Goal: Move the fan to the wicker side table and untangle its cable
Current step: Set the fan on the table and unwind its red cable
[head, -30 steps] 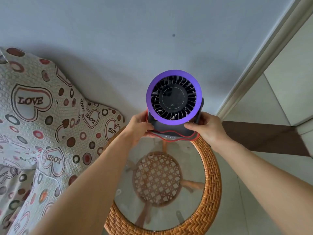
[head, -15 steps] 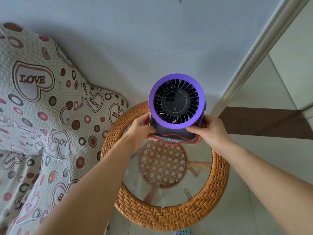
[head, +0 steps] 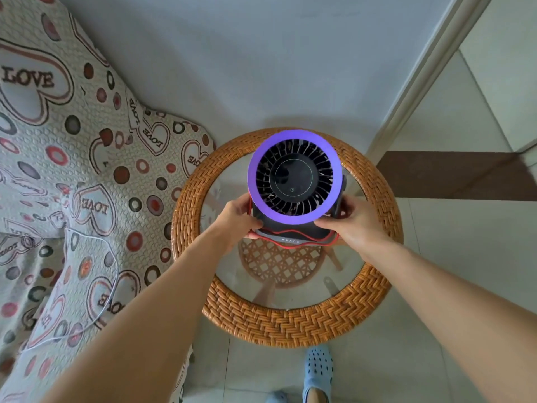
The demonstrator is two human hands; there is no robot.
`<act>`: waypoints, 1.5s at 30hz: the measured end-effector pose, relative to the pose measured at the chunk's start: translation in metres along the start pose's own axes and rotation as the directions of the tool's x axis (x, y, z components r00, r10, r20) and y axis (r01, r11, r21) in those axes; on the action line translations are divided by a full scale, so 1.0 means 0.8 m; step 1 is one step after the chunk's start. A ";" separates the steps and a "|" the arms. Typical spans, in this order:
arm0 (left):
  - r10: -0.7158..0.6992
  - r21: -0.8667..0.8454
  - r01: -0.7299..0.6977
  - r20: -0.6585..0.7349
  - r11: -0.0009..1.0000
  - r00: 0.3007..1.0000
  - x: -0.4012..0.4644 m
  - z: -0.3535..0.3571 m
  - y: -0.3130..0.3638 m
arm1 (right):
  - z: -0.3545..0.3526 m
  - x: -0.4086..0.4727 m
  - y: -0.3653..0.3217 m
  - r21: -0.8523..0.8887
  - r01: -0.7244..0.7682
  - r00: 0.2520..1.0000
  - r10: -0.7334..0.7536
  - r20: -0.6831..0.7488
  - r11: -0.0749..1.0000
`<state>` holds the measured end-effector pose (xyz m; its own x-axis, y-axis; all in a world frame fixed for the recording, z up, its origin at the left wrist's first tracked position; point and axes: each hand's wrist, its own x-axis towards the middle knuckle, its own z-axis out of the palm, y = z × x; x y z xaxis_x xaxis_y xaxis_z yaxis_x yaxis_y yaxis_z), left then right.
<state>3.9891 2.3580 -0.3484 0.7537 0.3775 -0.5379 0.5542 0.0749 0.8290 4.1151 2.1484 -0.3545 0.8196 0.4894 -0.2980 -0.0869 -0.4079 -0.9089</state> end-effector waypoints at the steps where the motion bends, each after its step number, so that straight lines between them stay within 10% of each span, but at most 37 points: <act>1: 0.013 0.031 -0.012 -0.014 0.999 1.000 -0.001 0.000 -0.005 | 0.003 -0.002 0.003 -0.005 -0.002 1.000 0.002 -0.006 1.000; 23: 0.203 0.390 -0.129 -0.154 0.912 0.967 -0.016 0.012 -0.070 | 0.050 -0.047 0.052 -0.157 0.016 0.992 -0.035 -0.121 0.988; 33: 0.187 -0.095 -0.229 -0.327 0.969 0.926 -0.075 0.051 -0.107 | 0.035 -0.064 0.055 -0.096 0.097 0.993 -0.090 0.078 0.991; 45: 0.008 -0.624 -0.247 -0.359 0.741 0.933 -0.132 0.133 -0.117 | 0.022 -0.052 0.067 -0.268 0.230 0.968 -0.193 0.158 0.935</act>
<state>3.8954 2.2128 -0.3854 0.5814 0.6842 -0.4403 0.0042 0.5386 0.8425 4.0661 2.1198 -0.3962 0.7208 0.6746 -0.1593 0.2595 -0.4757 -0.8405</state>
